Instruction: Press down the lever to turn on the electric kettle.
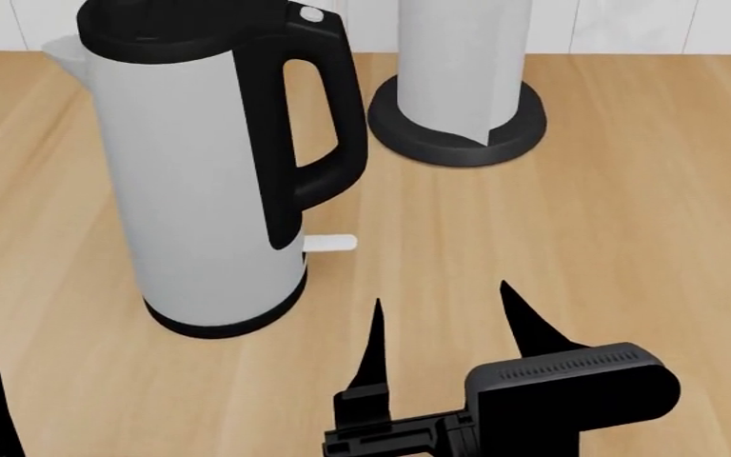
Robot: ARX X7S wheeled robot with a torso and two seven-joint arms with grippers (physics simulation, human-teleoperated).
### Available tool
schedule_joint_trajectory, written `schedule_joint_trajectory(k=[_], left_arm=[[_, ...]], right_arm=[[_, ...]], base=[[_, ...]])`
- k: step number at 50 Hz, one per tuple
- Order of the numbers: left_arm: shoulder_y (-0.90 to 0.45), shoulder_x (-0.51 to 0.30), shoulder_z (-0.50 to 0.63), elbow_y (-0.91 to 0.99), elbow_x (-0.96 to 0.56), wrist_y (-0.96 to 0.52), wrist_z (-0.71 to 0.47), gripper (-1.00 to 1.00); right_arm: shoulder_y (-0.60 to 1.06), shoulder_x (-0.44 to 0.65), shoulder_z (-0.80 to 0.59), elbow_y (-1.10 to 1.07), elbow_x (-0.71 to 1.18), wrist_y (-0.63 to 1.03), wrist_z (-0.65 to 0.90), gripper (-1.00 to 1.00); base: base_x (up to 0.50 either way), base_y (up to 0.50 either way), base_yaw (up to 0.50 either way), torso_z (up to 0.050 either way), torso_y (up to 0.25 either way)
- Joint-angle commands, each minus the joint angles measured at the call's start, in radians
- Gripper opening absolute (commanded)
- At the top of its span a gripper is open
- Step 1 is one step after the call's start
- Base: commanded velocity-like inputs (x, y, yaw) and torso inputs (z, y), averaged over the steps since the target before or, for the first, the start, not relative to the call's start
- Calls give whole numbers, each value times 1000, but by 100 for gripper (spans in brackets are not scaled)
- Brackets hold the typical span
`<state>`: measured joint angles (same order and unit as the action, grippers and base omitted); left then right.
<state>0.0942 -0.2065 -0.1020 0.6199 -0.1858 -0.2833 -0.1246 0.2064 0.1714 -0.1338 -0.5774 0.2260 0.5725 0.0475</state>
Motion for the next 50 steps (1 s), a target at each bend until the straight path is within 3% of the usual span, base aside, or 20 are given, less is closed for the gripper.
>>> schedule_joint_trajectory(k=[1,10,27,28,40,50], left_arm=[[12,-3,-2,-20,-10,27,-2,100],[16,-7,0,-27,-14,34,-6,100],[64,-14,-41,-33,-47,83,-10,100],[60,-15,-39,-37,-46,82,-11,100],[57,-19,-21,-38,-41,78,-19,100],[49,-25,-12,-34,-46,66,-25,100]], right_arm=[[1,7,-19,7,-1,-7,6,100],[13,6,-21,16,7,12,19,100],[207,49,69,161,91,238,16,100],[227,71,41,168,94,291,2,-100],[359,112,-58,204,93,453,-23,-100],[483,82,-131,229,95,556,-18,-100]], base=[[500,0,0,0,0],[484,0,0,0,2],[0,0,0,0,0],[0,0,0,0,0],[0,0,0,0,0],[0,0,0,0,0]])
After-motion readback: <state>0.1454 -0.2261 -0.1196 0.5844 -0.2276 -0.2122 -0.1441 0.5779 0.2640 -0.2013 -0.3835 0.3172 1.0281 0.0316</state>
